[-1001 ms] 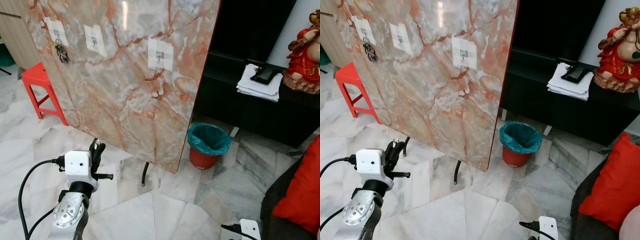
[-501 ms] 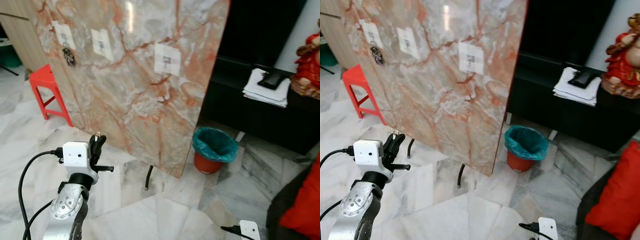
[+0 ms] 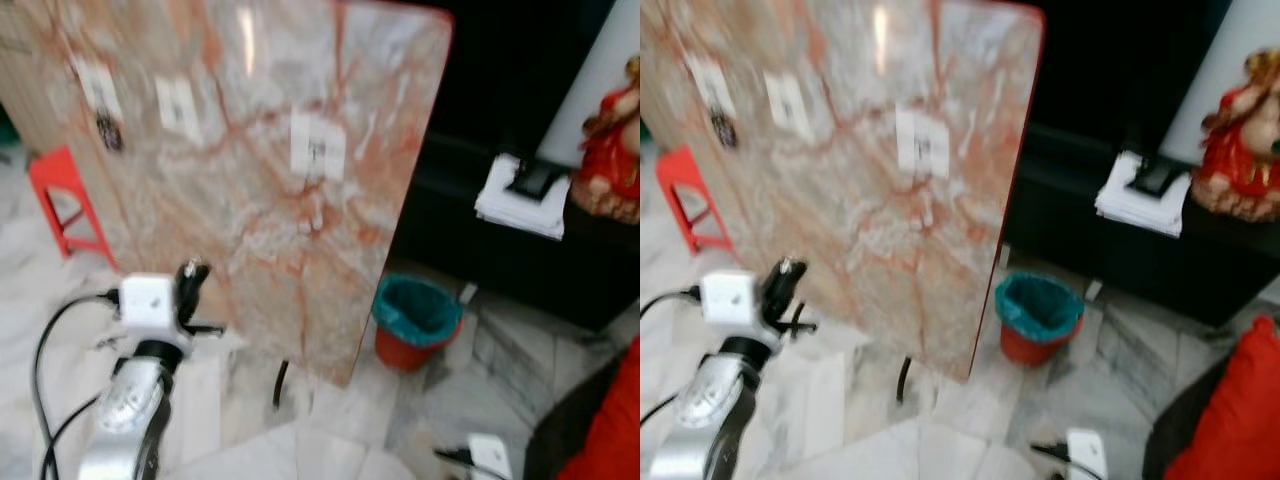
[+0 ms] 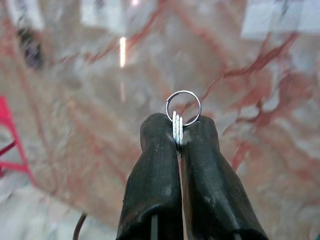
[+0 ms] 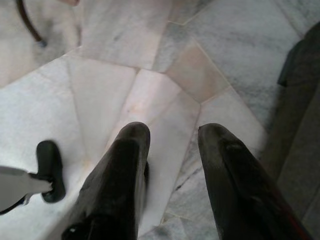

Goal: Hang keys on a hook

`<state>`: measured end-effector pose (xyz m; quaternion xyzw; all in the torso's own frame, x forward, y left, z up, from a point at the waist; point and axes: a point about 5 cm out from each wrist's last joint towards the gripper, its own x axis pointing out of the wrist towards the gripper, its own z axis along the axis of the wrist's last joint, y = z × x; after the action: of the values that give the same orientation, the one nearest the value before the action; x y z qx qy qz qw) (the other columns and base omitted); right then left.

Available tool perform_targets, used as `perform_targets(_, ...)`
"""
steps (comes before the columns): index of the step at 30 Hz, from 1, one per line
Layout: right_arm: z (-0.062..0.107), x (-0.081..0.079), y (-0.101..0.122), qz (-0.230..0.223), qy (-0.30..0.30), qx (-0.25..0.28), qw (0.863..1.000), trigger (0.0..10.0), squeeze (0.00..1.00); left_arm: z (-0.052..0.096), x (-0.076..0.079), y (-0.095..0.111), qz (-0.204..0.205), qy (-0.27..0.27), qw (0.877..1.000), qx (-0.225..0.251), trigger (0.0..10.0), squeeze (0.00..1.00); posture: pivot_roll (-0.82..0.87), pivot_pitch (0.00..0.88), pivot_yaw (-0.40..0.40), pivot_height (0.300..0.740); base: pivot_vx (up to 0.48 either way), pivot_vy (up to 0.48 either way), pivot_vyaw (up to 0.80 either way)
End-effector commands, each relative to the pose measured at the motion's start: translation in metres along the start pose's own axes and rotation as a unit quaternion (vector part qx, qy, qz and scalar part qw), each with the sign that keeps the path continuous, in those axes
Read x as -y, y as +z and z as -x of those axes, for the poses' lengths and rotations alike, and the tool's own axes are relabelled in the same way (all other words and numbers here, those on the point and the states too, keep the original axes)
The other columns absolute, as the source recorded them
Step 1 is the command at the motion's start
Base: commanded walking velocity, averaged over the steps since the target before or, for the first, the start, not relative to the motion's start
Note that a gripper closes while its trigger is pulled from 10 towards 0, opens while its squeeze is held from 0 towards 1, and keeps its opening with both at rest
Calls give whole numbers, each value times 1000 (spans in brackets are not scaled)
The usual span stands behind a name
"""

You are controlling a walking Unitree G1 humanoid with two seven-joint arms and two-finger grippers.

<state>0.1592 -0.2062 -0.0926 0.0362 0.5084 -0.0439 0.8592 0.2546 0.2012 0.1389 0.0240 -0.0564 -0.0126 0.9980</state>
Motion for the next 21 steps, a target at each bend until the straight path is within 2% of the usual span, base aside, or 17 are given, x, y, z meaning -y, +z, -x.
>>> perform_targets(1, 2, 12, -7, -1, -16, -12, 1000, 10000, 0, -2, 9, 2, 8, -16, 1000, 5, 10000, 0, 21, 0, -56, 740, 307, 0, 0)
perform_targets(11, 2, 11, -5, 3, -15, -11, 1000, 10000, 0, -2, 10, 3, 8, -16, 1000, 4, 10000, 0, 26, 0, -58, 740, 308, 0, 0)
perform_targets(21, 2, 11, -5, 0, -16, -11, 1000, 10000, 0, -3, 16, 4, 7, -33, 999, 5, 10000, 0, 21, 0, -54, 740, 310, 0, 0)
